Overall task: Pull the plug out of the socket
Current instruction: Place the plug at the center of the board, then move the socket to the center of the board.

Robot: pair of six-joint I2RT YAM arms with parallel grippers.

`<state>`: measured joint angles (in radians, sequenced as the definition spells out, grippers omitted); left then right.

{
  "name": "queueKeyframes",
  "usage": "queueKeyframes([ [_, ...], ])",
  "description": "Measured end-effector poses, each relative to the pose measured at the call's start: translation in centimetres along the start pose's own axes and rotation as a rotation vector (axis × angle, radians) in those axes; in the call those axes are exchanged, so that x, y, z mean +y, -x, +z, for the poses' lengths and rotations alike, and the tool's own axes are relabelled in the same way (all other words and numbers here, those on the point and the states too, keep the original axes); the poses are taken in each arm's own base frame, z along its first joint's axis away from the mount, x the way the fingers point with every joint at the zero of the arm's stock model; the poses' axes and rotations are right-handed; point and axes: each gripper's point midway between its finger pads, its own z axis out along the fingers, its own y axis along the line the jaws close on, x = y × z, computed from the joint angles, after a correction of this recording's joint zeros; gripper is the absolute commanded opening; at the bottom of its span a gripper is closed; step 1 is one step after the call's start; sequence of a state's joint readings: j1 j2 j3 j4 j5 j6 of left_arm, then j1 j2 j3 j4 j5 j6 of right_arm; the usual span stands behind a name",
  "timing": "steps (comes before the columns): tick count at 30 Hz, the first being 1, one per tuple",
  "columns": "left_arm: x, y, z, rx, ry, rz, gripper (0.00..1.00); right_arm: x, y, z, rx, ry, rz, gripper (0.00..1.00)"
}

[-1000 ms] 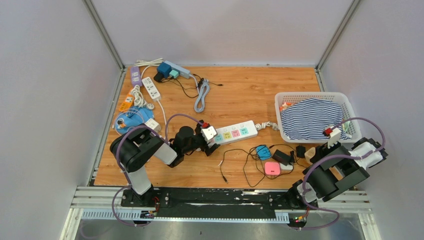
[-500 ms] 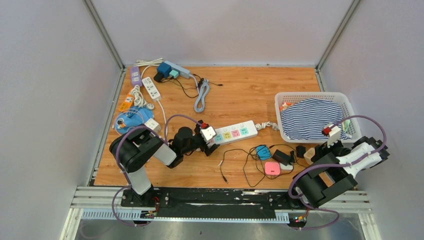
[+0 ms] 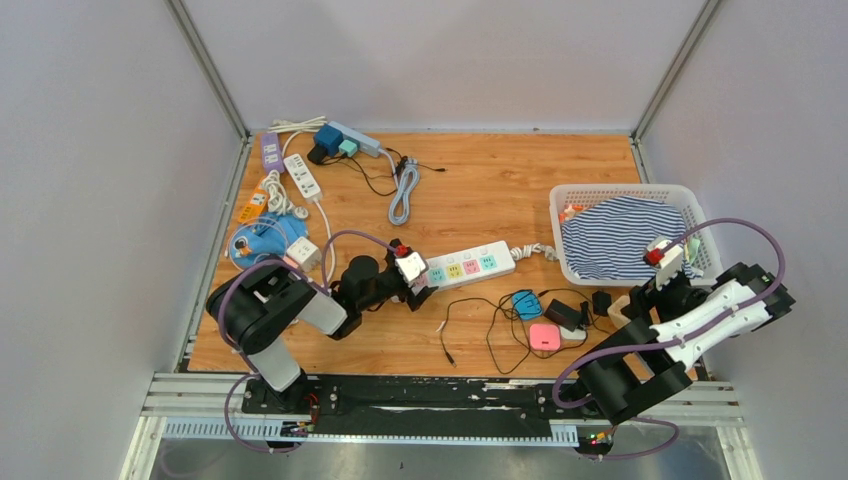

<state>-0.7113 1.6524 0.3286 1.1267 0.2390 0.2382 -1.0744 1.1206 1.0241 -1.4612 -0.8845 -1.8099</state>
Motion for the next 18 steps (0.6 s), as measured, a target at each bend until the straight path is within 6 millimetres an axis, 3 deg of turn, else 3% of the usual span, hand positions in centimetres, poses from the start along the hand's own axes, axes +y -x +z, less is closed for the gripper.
queueKeyframes([
  [5, 0.4, 2.0, -0.4, -0.026, 0.013, -0.017, 1.0, 0.9, 2.9, 0.3, -0.046, 0.045, -0.055, 0.77],
  [18, 2.1, 7.1, -1.3, -0.018, 0.07, -0.167, 1.0, 7.9, 12.1, 6.6, -0.11, 0.358, -0.246, 0.77],
])
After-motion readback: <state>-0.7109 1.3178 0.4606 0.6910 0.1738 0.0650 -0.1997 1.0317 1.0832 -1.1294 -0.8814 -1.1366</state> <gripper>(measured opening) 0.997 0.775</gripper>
